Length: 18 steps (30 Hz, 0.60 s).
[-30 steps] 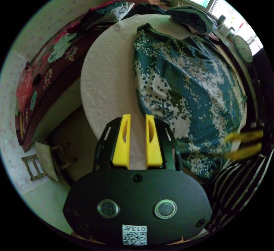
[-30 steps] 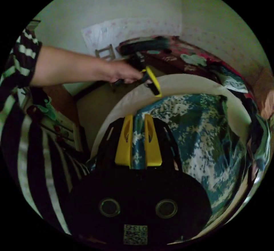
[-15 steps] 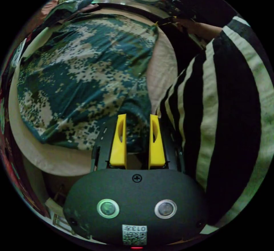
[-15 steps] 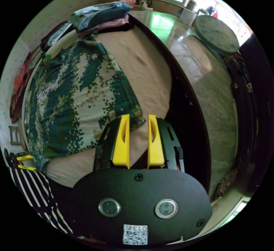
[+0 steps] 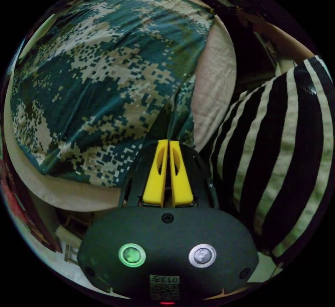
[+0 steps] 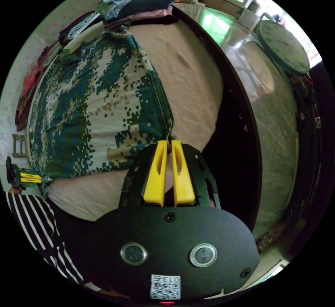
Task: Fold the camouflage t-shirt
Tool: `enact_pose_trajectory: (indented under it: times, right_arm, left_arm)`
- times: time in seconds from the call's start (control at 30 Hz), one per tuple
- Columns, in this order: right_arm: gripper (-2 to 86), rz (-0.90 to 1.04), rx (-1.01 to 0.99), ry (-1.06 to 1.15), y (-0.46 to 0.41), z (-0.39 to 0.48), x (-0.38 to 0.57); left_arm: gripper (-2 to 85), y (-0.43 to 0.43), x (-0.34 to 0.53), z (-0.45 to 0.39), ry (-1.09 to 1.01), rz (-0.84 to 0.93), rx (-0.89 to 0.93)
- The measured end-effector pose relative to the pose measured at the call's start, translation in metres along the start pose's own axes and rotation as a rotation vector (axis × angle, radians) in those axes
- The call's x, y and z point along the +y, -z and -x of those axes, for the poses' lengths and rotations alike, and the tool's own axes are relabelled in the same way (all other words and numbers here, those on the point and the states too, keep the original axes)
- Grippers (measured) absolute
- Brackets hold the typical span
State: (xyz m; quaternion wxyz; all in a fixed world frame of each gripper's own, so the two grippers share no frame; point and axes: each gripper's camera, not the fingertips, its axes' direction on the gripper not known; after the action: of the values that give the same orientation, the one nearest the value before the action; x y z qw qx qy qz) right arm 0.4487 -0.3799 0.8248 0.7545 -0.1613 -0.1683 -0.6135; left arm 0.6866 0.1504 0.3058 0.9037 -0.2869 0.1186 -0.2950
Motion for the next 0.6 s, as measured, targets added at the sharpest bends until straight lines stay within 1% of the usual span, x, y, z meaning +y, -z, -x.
enact_pose_trajectory:
  times: [0.13,0.3,0.4,0.47,0.6]
  right_arm:
    - [1.8,-0.034,0.024,0.061,0.027,-0.013,-0.003]
    - [1.5,-0.030,0.023,0.131,0.044,-0.025,0.000]
    - [1.6,0.057,0.024,0.141,0.023,-0.030,0.000]
    - [1.8,0.110,0.028,0.138,0.010,-0.031,0.001]
    - [2.8,0.169,0.044,0.143,-0.010,-0.033,0.003]
  left_arm:
    - [-0.3,0.033,0.008,0.001,-0.086,0.022,0.064]
    - [-0.3,0.072,0.018,0.015,-0.096,0.025,0.119]
    - [-0.2,0.064,0.011,0.018,-0.119,0.087,0.138]
    - [-0.2,0.045,0.009,0.020,-0.122,0.161,0.168]
    - [0.0,0.033,0.008,0.033,-0.063,0.166,0.226]
